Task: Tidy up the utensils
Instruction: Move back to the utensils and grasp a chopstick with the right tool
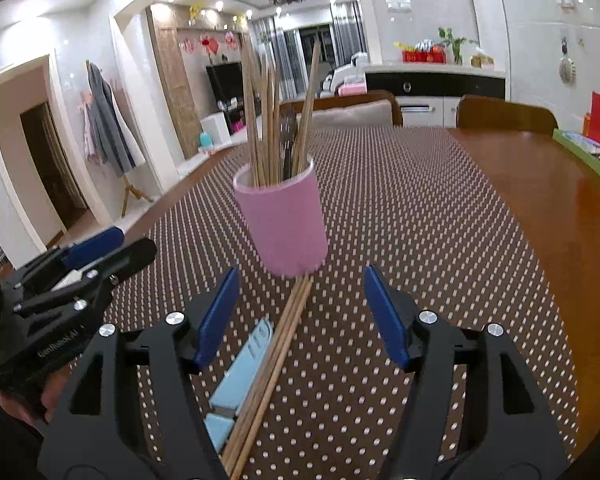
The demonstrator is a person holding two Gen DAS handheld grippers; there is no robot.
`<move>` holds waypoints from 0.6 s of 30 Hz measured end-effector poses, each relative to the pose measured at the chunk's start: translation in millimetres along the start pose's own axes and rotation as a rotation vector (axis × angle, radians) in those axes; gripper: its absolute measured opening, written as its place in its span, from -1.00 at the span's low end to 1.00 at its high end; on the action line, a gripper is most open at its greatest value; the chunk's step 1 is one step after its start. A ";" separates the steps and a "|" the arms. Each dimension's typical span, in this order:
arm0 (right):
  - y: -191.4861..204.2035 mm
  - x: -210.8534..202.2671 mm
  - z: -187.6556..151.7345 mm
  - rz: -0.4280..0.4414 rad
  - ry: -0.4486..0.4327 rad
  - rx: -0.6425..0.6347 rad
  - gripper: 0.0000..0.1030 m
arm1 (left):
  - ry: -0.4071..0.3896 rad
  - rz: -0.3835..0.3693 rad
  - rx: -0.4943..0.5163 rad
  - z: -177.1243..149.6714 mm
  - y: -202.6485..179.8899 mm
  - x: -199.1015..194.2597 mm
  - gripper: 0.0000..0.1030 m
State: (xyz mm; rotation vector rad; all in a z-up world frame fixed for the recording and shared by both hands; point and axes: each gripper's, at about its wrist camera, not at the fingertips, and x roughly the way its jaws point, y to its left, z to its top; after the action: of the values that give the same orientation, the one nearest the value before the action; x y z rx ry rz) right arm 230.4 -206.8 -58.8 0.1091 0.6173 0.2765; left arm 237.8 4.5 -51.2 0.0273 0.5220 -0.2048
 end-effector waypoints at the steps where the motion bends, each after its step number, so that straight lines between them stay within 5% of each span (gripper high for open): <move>1: 1.4 2.6 -3.6 -0.004 0.014 -0.004 0.25 | 0.011 0.001 0.003 -3.3 0.5 1.6 0.11; 18: 6.9 56.2 -42.6 -0.123 0.240 -0.068 0.25 | 0.159 0.004 -0.039 -39.0 14.9 27.4 0.22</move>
State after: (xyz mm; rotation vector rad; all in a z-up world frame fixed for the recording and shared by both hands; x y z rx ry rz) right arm 247.9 -183.2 -123.4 -0.0286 0.8491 0.1926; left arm 244.9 17.0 -99.0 0.0066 0.6843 -0.1892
